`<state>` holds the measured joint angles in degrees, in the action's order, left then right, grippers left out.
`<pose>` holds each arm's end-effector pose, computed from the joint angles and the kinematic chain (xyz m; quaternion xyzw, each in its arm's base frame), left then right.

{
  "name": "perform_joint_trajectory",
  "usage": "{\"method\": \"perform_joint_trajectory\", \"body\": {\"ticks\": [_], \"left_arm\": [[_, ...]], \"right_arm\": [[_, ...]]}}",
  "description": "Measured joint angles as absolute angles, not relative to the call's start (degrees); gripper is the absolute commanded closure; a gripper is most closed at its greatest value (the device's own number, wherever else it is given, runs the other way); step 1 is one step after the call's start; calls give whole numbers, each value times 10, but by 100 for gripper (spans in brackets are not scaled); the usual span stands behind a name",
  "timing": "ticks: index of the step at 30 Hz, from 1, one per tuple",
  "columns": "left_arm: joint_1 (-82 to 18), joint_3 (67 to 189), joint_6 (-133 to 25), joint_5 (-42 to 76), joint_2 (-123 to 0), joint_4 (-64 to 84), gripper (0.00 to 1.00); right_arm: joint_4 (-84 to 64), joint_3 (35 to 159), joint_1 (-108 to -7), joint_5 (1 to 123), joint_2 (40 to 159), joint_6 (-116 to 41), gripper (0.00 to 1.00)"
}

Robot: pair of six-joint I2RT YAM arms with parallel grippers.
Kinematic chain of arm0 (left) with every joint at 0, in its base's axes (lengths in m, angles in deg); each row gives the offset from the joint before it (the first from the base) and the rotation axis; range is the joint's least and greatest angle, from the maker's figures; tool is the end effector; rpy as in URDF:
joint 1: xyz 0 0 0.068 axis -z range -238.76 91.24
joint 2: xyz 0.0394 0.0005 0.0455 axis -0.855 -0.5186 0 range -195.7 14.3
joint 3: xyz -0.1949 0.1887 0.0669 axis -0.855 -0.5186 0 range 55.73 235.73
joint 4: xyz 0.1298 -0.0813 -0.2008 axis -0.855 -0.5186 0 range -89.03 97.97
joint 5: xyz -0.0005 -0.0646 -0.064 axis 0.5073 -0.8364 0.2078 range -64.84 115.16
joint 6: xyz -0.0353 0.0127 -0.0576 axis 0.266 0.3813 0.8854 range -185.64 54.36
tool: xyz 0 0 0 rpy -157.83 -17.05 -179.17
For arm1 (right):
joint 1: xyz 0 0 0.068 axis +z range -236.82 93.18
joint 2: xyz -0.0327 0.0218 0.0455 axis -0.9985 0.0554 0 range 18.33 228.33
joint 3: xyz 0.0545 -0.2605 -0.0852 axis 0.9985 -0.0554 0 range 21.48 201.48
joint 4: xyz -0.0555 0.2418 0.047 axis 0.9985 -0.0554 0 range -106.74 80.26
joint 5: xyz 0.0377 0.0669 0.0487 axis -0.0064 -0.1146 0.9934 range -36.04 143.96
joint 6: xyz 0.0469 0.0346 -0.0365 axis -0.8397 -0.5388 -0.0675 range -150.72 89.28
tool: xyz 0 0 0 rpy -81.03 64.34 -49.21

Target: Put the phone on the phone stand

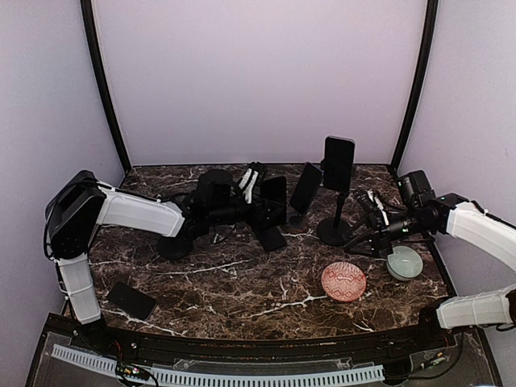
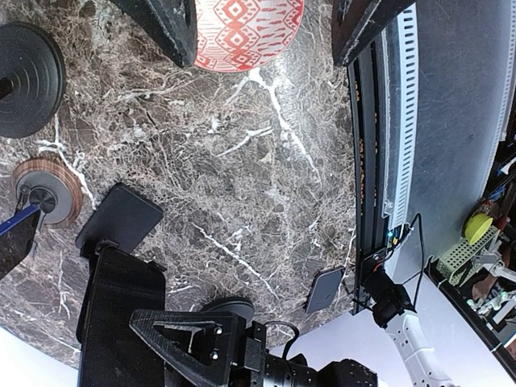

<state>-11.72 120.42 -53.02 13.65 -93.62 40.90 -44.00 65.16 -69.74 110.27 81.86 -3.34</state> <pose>0.2934 -0.3313 0.2306 0.2874 0.7107 -0.3839 0.5147 0.1799 0.1036 0.2475 -0.4520 0.7214 0.4228 0.3108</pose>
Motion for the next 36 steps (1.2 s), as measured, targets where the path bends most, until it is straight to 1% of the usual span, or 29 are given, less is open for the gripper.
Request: {"method": "perform_joint_trajectory", "body": {"ticks": [15,19,21,23,27,33,36], "left_arm": [[-120,1204,-541,146,-891,353,53],[-121,1212,-560,152,-881,335,50],[-121,1223,-571,158,-880,325,47],[-121,1233,-584,169,-878,315,42],[-121,1249,-610,205,-867,297,36],[-123,1259,-635,251,-854,277,29],[-123,1259,-637,272,-847,259,28]], "right_arm": [[-440,652,-697,1107,823,-27,43],[-440,652,-697,1107,825,-27,43],[-440,652,-697,1108,826,-27,43],[-440,652,-697,1107,826,-27,43],[-440,654,-697,1107,827,-27,43],[-440,655,-697,1108,829,-27,43],[-440,655,-697,1107,830,-27,43]]}}
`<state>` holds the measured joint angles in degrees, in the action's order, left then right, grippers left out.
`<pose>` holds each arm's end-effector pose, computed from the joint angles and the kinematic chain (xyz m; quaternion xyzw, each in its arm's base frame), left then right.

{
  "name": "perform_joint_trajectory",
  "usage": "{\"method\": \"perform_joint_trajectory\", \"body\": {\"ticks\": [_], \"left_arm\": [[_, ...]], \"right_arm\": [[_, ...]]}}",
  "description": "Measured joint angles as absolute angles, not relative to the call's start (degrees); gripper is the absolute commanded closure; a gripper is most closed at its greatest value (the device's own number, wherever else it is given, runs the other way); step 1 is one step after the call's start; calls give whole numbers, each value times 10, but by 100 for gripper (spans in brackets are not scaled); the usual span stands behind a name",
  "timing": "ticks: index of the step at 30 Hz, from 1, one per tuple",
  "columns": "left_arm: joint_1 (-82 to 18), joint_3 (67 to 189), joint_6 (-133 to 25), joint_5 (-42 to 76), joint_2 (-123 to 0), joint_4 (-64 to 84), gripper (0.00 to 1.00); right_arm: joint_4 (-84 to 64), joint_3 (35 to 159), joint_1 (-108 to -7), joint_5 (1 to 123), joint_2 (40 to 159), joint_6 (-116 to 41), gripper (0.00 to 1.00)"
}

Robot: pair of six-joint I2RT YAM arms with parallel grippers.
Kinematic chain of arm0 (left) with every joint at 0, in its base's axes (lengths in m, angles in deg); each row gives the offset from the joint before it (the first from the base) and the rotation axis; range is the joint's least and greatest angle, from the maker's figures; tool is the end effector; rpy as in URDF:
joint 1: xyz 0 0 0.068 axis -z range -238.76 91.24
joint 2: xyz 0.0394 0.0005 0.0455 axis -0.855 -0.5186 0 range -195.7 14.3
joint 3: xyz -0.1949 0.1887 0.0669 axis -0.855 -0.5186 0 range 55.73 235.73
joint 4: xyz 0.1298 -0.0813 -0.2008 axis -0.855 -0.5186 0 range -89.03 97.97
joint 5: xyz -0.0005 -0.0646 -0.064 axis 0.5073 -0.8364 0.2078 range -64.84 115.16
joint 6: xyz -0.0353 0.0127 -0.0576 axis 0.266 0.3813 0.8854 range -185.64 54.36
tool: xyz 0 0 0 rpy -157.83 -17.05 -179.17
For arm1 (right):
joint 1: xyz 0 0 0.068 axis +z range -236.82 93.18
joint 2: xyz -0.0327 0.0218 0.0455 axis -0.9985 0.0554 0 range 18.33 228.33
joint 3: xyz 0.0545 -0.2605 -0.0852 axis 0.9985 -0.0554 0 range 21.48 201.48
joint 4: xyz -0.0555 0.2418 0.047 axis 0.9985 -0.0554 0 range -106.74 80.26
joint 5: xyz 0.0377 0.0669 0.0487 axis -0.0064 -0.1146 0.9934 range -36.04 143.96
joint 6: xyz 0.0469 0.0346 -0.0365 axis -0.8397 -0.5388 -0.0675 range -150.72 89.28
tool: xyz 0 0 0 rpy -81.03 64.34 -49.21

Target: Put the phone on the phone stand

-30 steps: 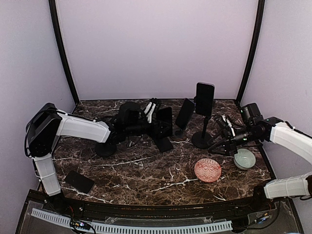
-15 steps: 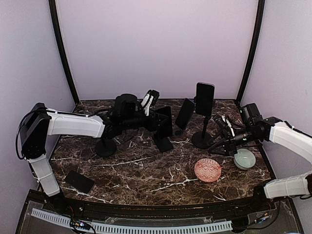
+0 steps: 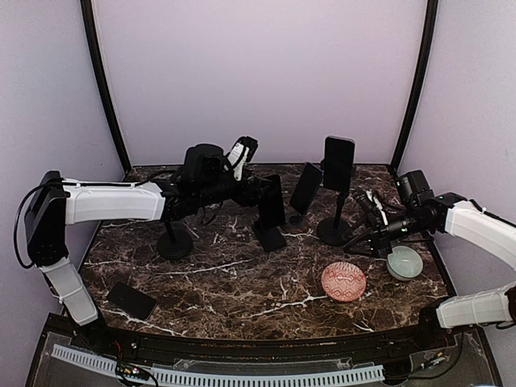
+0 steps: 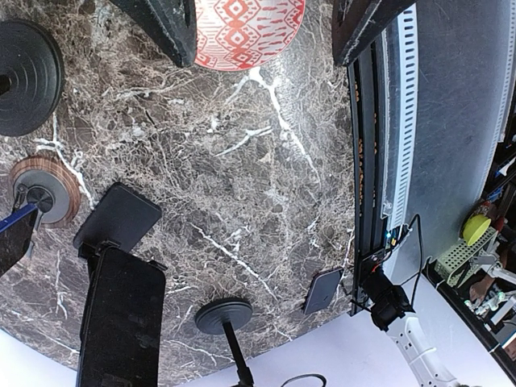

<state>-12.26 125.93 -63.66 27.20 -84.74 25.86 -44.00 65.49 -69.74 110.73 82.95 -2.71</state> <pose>0.2940 -0.3068 0.2953 0.2817 0.7181 -0.2487 0.5858 0.1827 0.1047 0.2460 -0.4542 0.7196 0.4259 0.3074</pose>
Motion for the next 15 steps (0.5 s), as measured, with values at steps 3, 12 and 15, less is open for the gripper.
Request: {"method": "perform_joint_trajectory", "body": {"ticks": [3,12,15], "left_arm": [[-123,1258,-629,297,-829,224,29],[-67,1241,-596,390,-707,51,31],[-26,1235,-546,421,-689,-23,30]], "right_arm": [[-440,655,-697,1107,830,-27,43],[-440,655,-697,1107,829,-27,43],[-440,655,-697,1107,829,-27,43]]}}
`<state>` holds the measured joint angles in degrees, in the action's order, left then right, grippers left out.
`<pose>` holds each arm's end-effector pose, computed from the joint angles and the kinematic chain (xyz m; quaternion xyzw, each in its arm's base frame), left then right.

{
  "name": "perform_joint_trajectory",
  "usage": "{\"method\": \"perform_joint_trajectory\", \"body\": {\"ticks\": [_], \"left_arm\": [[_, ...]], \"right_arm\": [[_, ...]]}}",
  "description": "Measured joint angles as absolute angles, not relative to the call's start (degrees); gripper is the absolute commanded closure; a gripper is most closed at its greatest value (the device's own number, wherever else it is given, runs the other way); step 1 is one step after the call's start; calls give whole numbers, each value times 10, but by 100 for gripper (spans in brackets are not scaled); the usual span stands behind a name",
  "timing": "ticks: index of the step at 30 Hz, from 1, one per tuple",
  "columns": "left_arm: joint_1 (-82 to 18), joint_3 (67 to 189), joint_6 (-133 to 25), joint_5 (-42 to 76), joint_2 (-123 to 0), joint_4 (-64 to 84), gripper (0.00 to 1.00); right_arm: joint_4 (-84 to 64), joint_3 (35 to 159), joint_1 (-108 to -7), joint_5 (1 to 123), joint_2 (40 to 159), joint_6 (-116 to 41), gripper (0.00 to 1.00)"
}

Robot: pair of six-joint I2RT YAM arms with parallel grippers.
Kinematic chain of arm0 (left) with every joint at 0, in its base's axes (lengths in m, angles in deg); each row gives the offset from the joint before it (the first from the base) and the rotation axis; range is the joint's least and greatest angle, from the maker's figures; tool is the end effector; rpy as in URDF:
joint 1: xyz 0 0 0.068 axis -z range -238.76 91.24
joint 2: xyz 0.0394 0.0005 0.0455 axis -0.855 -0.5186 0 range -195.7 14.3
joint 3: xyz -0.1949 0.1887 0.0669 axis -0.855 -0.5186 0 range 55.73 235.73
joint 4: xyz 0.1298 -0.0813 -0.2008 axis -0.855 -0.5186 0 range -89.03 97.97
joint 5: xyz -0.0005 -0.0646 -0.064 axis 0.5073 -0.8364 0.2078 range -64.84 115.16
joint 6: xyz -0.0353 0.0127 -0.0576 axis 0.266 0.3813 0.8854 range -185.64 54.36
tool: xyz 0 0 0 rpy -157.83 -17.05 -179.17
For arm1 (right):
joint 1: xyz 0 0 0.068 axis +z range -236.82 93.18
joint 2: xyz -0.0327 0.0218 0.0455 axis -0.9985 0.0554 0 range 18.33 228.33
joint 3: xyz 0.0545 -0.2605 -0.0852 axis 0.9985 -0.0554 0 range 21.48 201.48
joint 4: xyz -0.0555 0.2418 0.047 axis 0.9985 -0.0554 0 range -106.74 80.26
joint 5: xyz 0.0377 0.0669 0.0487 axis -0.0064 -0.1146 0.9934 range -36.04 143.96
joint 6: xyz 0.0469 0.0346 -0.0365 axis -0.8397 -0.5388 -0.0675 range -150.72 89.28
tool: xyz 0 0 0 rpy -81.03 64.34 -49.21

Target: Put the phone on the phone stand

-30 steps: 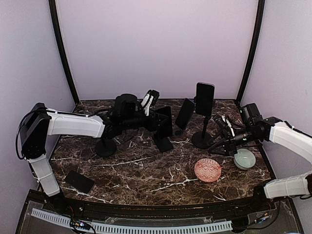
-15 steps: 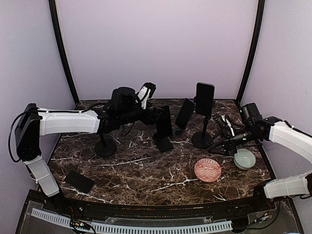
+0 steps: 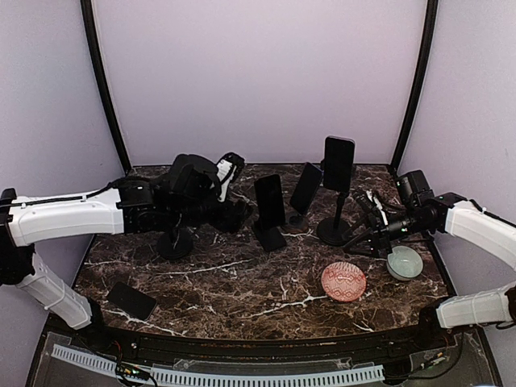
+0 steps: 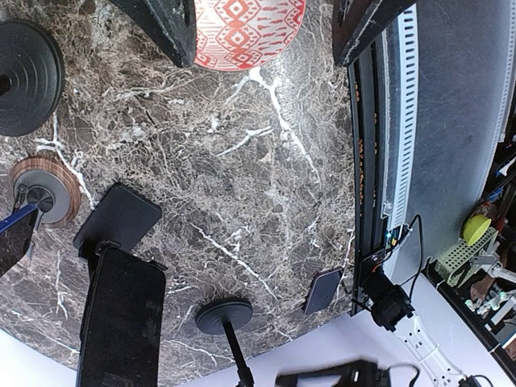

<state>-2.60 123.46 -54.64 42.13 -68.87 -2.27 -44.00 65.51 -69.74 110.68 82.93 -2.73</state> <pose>0.2058 -0.2778 0.3224 0.2490 0.8033 -0.1871 0.5076 0.1827 0.1046 0.2462 -0.4541 0.7197 0.4256 0.3077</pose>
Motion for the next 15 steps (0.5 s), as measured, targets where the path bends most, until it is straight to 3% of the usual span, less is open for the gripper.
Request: {"method": "perform_joint_trajectory", "body": {"ticks": [5,8,15], "left_arm": [[31,1180,-368,487,-684,-164,28],[35,1136,-228,501,-684,-254,19],[32,1004,38,504,-618,-341,12]], "right_arm": [[-440,655,-697,1107,828,-27,43],[-440,655,-697,1107,824,-27,43],[-440,655,-697,1101,814,-27,43]]}}
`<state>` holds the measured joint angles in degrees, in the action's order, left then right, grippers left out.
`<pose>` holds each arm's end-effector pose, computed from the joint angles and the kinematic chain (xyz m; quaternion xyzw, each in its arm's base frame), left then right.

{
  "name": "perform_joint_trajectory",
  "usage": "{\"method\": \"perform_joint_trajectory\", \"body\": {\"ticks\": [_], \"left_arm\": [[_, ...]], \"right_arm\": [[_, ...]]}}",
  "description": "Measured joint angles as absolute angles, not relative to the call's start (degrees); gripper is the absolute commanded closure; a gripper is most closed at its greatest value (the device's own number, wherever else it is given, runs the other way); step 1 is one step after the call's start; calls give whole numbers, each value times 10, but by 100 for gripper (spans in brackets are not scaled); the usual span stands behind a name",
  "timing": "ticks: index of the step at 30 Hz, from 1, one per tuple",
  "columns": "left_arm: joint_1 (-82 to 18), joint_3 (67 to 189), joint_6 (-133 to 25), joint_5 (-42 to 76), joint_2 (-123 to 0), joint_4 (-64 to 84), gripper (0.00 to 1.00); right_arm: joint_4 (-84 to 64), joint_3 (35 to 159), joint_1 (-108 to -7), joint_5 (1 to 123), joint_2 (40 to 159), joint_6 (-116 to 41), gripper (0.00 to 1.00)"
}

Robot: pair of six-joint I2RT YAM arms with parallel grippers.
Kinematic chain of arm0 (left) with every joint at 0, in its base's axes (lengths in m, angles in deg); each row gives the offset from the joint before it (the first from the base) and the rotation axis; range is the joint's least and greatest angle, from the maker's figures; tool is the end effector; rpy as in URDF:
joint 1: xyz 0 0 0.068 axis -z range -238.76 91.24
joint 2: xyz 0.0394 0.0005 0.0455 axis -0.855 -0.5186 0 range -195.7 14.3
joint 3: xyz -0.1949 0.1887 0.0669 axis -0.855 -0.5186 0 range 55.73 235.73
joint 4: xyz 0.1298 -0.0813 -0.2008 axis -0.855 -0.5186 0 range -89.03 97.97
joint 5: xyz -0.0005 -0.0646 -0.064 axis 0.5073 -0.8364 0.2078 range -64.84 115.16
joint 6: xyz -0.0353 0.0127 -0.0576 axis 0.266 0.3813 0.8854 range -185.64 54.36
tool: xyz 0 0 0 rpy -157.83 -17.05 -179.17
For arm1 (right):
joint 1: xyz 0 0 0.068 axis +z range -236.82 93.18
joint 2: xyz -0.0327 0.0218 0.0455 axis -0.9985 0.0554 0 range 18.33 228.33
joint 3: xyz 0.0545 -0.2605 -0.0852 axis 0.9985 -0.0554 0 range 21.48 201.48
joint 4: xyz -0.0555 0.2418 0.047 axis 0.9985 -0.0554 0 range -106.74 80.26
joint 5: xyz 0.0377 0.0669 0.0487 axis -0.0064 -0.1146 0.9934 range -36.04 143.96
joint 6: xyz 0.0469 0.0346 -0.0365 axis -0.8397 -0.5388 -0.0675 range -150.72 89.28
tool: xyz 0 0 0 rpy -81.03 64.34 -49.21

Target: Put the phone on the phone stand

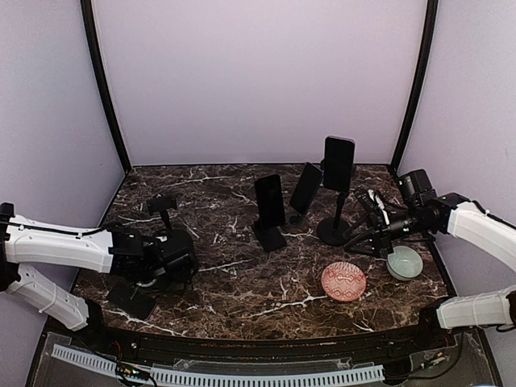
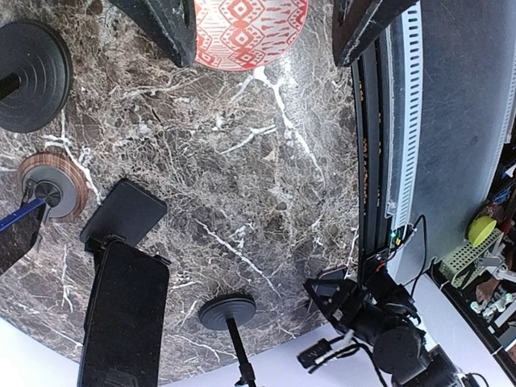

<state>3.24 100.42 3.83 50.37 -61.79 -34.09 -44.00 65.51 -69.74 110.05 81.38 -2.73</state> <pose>0.1254 -0.1853 0.1858 -0.0942 0.9617 -0.0392 0.2545 0.1796 0.1033 0.2507 -0.4579 0.7169 0.4178 0.3191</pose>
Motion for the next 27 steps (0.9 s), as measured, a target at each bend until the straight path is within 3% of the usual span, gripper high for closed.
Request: {"method": "perform_joint_trajectory", "body": {"ticks": [5,15,27], "left_arm": [[3,944,162,509,-511,-379,11],[-136,838,239,476,-334,-404,8],[-265,837,251,377,-386,-438,8]], "right_arm": [[-440,655,-697,1094,813,-27,43],[-440,655,-697,1094,813,-28,43],[-439,655,-697,1093,820,-28,43]]}}
